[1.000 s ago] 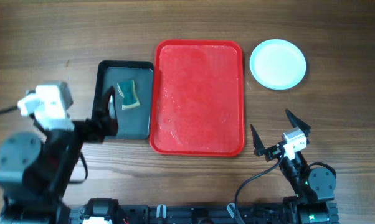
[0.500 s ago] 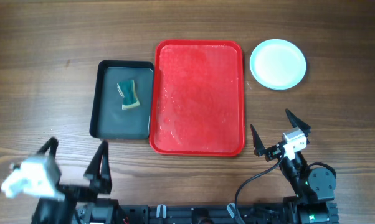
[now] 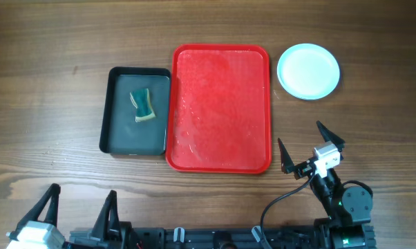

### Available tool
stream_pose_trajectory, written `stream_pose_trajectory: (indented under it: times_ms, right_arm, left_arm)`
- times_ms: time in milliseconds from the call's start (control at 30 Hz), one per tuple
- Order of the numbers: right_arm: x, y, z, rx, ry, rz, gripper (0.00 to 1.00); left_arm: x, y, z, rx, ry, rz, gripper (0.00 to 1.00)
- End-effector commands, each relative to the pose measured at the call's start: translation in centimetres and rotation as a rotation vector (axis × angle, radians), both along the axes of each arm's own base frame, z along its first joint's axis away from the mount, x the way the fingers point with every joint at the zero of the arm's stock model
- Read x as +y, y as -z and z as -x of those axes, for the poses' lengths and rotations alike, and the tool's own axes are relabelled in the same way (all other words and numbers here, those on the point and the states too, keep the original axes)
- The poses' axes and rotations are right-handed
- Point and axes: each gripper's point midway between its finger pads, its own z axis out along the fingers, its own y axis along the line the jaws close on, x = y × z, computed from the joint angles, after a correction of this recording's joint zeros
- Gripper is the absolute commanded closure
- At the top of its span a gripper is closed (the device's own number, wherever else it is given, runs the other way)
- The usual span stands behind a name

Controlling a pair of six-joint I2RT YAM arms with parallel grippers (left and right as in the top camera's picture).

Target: Clean dirty plates on tray and stack at the side

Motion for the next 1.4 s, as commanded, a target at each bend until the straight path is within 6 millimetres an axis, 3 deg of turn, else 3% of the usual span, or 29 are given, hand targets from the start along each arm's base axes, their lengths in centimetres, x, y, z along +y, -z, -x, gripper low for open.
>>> stream_pose_trajectory:
  times_ms: [0,167,467,700,800,1133,1367]
  right_arm:
    - [0.2,-0.2,0.2,-0.005,-0.016,-0.018,0.00]
    - [0.2,-0.2,0.2,-0.005,-0.016,-0.018,0.00]
    - [0.2,-0.2,0.2,-0.005,-0.016,-0.018,0.00]
    - [0.2,-0.2,0.2,-0.005,-0.016,-0.018,0.00]
    - [0.2,-0.2,0.2,-0.005,-0.016,-0.018,0.00]
    - [0.2,-0.2,0.2,-0.005,-0.016,-0.018,0.00]
    - [0.2,-0.2,0.2,-0.005,-0.016,-0.018,0.00]
  left_arm:
    - [-0.3,0.3,0.9,-0.020,0.031,0.001,0.00]
    - [-0.2,0.8,3.3,-0.072,0.049,0.005,0.00]
    - [-0.2,0.8,3.3,-0.070,0.051,0.006,0.00]
    - [-0.9,-5.8,2.5,-0.371,0.089,0.037,0.00]
    - [-1.3,-7.2,1.1,-0.472,0.103,0.041,0.00]
    - [-2.3,-6.3,-3.7,-0.648,0.156,0.142,0.00]
    - [-2.7,-3.1,-6.3,-0.697,0.167,0.139,0.00]
